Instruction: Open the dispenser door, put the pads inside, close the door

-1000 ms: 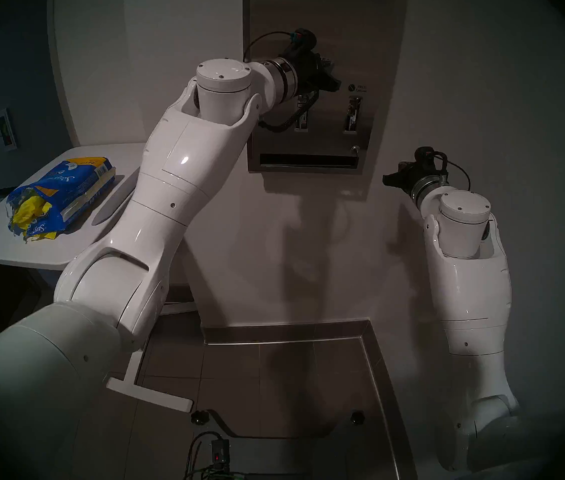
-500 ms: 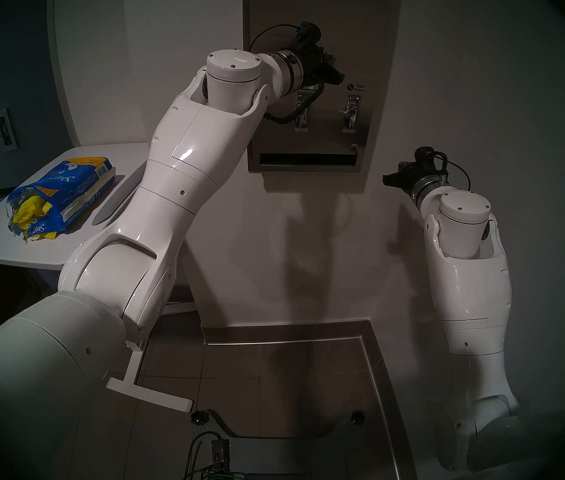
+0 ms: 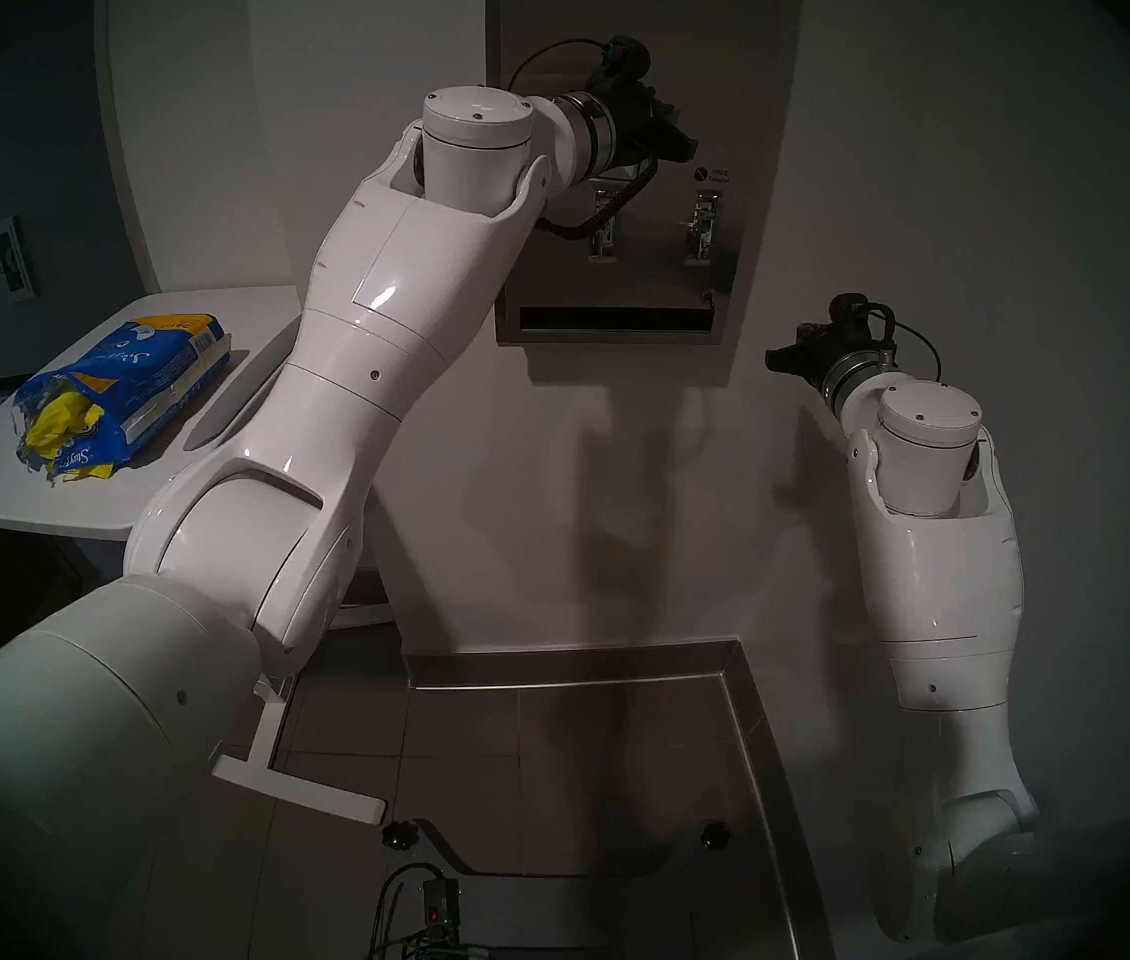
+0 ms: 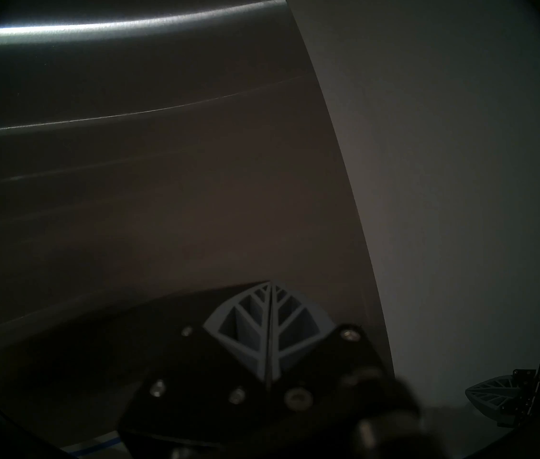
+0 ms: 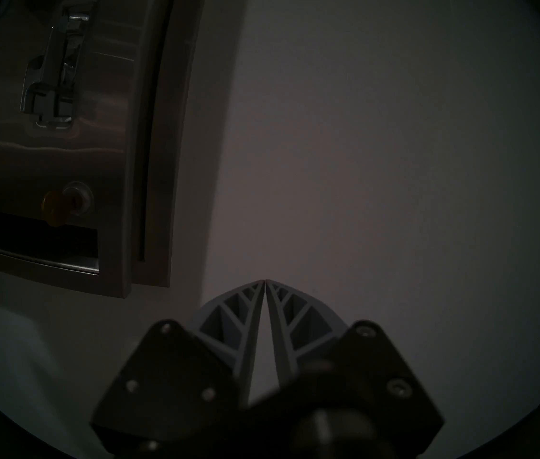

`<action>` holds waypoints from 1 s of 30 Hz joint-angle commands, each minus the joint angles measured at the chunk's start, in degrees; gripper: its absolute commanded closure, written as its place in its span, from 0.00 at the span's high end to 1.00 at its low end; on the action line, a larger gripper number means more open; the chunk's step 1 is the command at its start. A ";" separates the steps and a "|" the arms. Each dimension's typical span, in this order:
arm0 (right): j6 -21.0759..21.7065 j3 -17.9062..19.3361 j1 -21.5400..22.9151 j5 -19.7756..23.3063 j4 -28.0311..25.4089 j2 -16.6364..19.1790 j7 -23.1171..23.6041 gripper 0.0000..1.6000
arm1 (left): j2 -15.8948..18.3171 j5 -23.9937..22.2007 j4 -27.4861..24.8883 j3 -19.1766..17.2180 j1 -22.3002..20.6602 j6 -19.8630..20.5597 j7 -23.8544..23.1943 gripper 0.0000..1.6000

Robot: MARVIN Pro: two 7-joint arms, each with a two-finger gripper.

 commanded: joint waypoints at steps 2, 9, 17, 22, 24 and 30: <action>-0.16 -0.04 0.47 0.01 -0.87 0.06 0.06 0.32 | 0.29 -3.49 -6.59 -3.16 1.47 2.89 -1.06 0.00; -0.16 -0.05 0.47 0.02 -0.86 0.06 0.05 0.32 | 0.37 -7.38 -12.75 -6.26 4.58 6.89 -2.29 0.00; -0.18 -0.05 0.50 0.03 -0.79 0.06 0.02 0.32 | 2.01 -10.49 -19.69 -12.33 6.63 8.58 -2.32 0.00; -0.19 -0.06 0.51 0.03 -0.74 0.06 0.01 0.32 | 5.76 -10.63 -24.18 -17.23 8.89 9.18 -2.20 0.00; -0.19 -0.06 0.51 0.04 -0.72 0.06 0.01 0.32 | 7.25 -10.66 -25.22 -19.37 9.92 9.72 -2.12 0.00; -0.19 -0.06 0.52 0.04 -0.70 0.06 -0.01 0.32 | 11.35 -11.48 -31.69 -25.84 15.97 12.93 -2.00 0.00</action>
